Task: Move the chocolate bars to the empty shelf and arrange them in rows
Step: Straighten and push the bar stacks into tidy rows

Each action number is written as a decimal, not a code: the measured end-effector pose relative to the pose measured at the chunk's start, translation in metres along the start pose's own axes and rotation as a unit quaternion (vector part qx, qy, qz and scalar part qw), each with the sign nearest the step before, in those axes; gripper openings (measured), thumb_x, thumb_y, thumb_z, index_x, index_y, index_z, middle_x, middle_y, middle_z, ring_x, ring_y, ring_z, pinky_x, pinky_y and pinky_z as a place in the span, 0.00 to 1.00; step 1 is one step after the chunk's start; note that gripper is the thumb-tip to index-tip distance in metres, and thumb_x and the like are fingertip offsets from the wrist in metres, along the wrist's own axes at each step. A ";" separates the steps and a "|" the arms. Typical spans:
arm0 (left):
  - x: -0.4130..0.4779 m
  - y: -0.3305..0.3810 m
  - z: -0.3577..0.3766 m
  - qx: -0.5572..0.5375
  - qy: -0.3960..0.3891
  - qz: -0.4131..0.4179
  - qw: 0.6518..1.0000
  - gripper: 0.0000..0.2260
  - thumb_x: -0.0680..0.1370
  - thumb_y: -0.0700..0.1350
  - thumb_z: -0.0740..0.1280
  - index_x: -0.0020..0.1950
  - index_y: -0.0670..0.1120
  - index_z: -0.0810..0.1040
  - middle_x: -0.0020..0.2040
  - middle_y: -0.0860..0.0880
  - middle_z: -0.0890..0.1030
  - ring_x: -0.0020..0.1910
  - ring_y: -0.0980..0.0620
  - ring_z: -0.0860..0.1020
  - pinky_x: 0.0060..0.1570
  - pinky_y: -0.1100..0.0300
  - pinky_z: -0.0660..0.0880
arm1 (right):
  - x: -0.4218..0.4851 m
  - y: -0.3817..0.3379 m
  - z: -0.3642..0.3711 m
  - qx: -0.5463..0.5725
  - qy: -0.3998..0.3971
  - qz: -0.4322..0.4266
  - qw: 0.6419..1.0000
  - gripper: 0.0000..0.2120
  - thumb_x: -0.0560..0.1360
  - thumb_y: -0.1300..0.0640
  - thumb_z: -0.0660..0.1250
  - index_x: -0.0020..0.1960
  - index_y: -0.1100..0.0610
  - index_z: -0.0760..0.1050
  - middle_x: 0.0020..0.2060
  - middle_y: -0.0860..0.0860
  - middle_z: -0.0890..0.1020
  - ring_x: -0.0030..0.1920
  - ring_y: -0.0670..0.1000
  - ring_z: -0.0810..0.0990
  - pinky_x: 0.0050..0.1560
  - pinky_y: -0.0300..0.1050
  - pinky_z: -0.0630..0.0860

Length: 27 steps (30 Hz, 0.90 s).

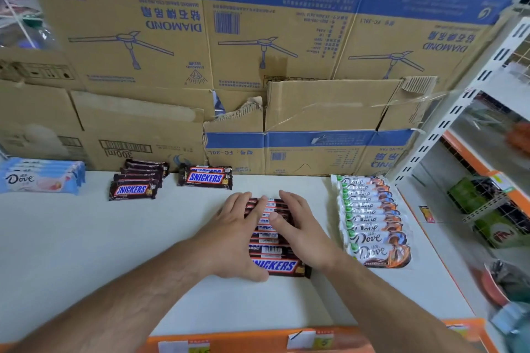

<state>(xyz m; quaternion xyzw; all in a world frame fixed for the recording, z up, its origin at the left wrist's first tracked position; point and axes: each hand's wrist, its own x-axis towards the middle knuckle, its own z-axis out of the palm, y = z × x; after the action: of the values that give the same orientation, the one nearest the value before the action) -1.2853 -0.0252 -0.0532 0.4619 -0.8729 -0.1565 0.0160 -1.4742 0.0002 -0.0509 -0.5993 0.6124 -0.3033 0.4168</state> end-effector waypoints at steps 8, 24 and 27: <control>0.050 0.001 -0.012 0.026 -0.008 -0.036 0.999 0.61 0.55 0.73 0.67 0.77 0.57 0.36 0.78 0.53 0.42 0.76 0.51 0.38 0.73 0.53 0.43 | 0.039 -0.002 -0.027 -0.214 -0.001 -0.010 0.977 0.45 0.71 0.31 0.59 0.79 0.53 0.50 0.77 0.43 0.51 0.74 0.45 0.60 0.71 0.44 0.63; 0.066 -0.005 -0.013 0.055 0.016 -0.039 0.998 0.60 0.54 0.75 0.64 0.77 0.57 0.38 0.78 0.52 0.46 0.76 0.50 0.41 0.74 0.50 0.35 | 0.059 0.009 -0.032 -0.281 0.000 -0.042 0.959 0.45 0.72 0.28 0.54 0.79 0.51 0.48 0.77 0.44 0.52 0.74 0.48 0.61 0.70 0.43 0.64; 0.070 -0.006 -0.015 0.057 0.022 -0.037 0.997 0.60 0.53 0.75 0.65 0.77 0.58 0.39 0.77 0.52 0.47 0.76 0.50 0.42 0.74 0.50 0.37 | 0.062 0.007 -0.033 -0.290 -0.001 -0.032 0.957 0.45 0.72 0.27 0.54 0.79 0.51 0.47 0.77 0.44 0.50 0.74 0.48 0.60 0.71 0.44 0.63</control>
<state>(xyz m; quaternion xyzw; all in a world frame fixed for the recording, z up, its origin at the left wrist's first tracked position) -1.3176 -0.0887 -0.0492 0.4972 -0.8622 -0.0965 0.0027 -1.5027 -0.0645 -0.0508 -0.7139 0.6542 -0.1250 0.2162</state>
